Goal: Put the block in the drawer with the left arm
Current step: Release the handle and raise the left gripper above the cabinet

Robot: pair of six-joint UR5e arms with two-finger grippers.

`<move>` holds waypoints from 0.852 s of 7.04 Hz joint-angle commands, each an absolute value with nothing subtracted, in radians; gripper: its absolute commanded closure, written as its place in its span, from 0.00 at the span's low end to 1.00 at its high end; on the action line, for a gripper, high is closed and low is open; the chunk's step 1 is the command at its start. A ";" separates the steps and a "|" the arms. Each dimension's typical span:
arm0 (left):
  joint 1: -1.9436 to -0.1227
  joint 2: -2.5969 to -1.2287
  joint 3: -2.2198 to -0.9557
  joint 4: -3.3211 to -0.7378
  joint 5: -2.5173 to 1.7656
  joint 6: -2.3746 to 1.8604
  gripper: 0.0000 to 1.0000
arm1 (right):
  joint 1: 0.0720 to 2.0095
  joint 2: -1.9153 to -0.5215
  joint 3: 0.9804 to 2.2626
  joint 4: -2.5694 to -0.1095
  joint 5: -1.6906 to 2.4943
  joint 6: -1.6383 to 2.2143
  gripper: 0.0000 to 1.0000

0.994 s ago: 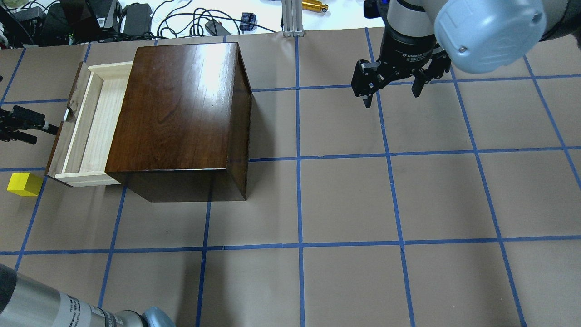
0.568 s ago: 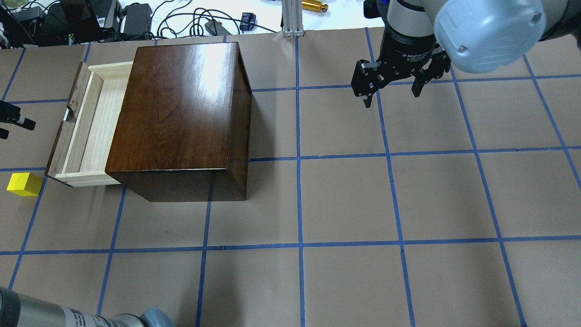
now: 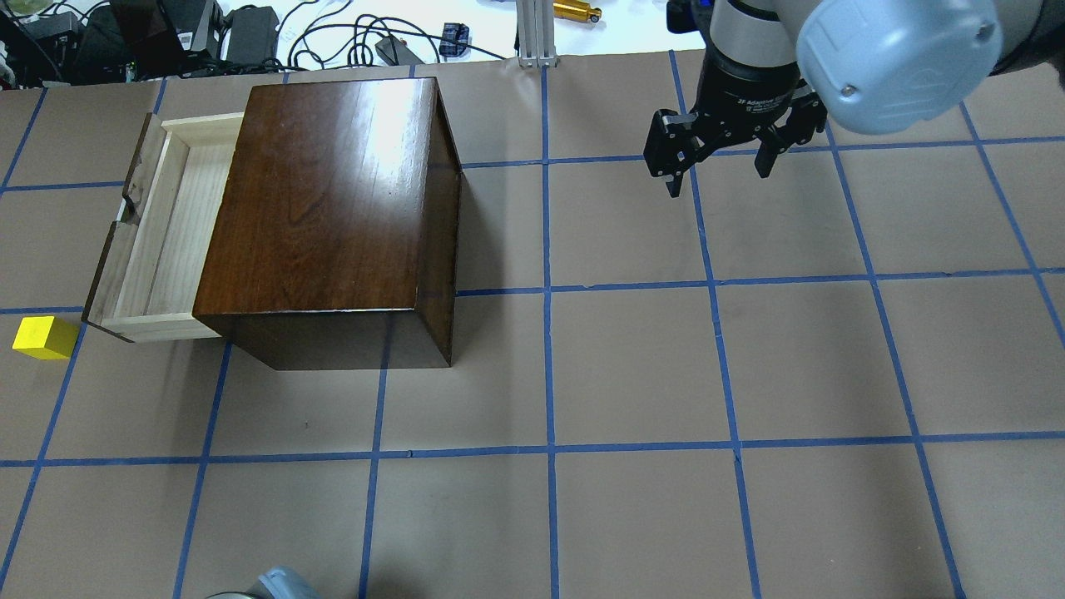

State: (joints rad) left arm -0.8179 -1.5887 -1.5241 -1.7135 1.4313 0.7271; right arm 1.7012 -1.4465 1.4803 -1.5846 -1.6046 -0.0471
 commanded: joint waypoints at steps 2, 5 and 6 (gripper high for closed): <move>-1.080 -1.526 -1.536 -1.724 1.468 0.399 0.00 | 1.701 -1.447 1.480 -1.585 -1.603 -0.048 0.00; -1.370 -1.552 -1.540 -1.596 1.517 0.108 0.00 | 1.701 -1.447 1.480 -1.585 -1.603 -0.048 0.00; -1.453 -1.566 -1.545 -1.582 1.587 0.039 0.00 | 1.701 -1.447 1.480 -1.585 -1.605 -0.046 0.00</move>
State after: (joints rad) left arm -1.3476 -1.5508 -1.5399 -1.6185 1.5180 0.1268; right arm 1.7012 -1.4465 1.4803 -1.5846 -1.6038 -0.0468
